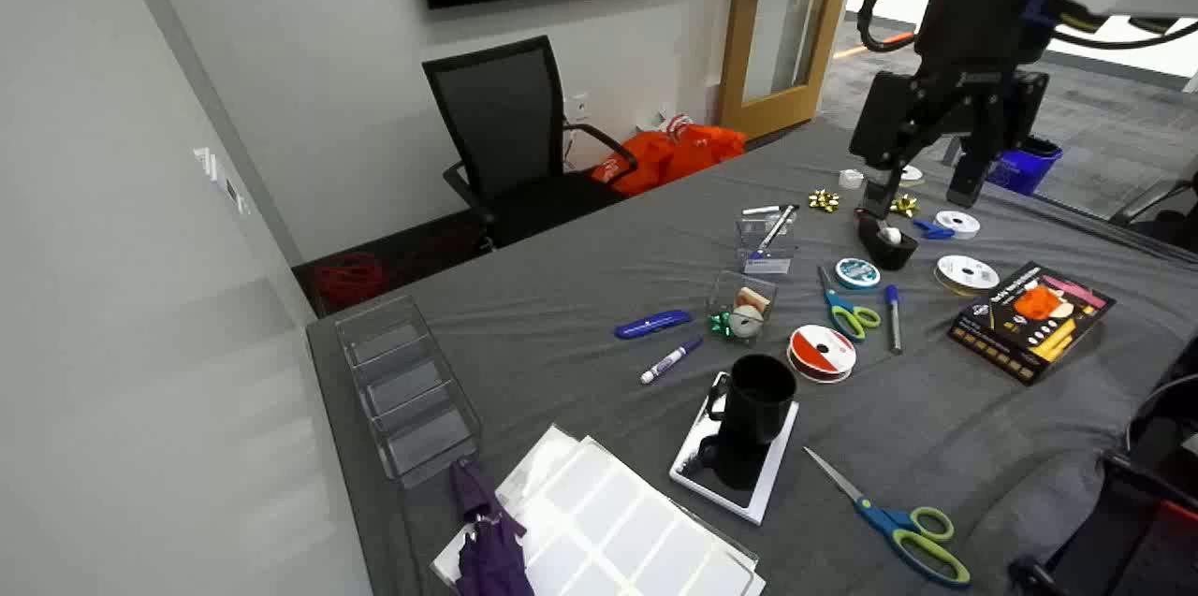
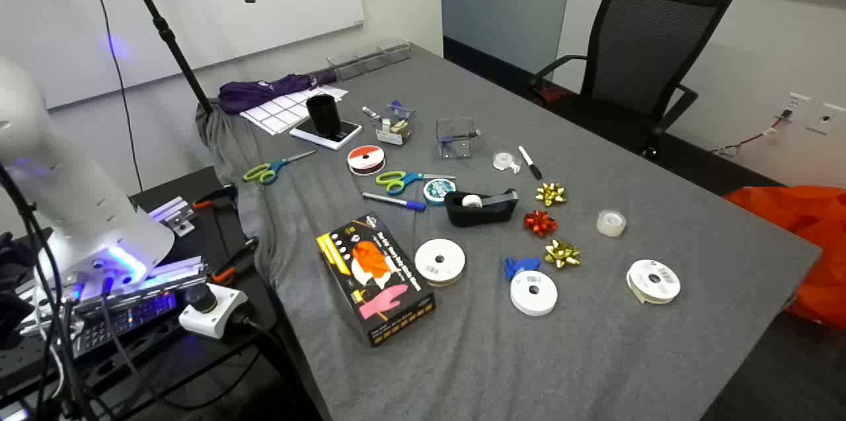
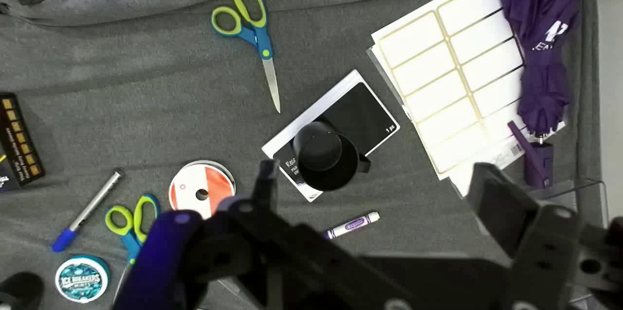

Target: Move the stationary holder containing the green decorating ribbon forward

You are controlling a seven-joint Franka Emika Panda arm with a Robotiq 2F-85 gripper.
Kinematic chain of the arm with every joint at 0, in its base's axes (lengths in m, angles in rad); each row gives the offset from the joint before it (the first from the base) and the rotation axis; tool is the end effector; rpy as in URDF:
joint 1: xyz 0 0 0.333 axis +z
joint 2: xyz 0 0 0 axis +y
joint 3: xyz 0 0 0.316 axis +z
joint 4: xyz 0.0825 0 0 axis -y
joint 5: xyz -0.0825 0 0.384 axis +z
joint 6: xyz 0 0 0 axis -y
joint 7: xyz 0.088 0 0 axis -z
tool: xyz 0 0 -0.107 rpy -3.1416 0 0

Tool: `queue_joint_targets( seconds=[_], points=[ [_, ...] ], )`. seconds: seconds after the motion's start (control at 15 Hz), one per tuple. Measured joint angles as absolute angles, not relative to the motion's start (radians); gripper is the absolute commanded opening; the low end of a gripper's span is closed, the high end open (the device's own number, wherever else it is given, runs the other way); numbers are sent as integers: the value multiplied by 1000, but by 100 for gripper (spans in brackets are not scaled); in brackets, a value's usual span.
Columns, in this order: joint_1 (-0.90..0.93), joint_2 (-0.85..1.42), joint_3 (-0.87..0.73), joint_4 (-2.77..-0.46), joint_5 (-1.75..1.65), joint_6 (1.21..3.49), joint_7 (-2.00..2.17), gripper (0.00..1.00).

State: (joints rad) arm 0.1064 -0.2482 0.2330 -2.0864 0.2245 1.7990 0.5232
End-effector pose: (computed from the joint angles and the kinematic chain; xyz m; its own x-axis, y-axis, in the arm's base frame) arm 0.4441 0.1848 0.5249 0.9640 -0.2368 -0.1210 -0.2504 -0.9615 -0.1134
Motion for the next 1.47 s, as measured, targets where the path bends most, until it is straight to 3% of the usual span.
queue_joint_targets(
  seconds=[0.6,1.47],
  points=[
    [106,-240,229,-2110,223,1884,562,100],
    [88,-44,168,-2200,118,2401,845,100]
  ],
)
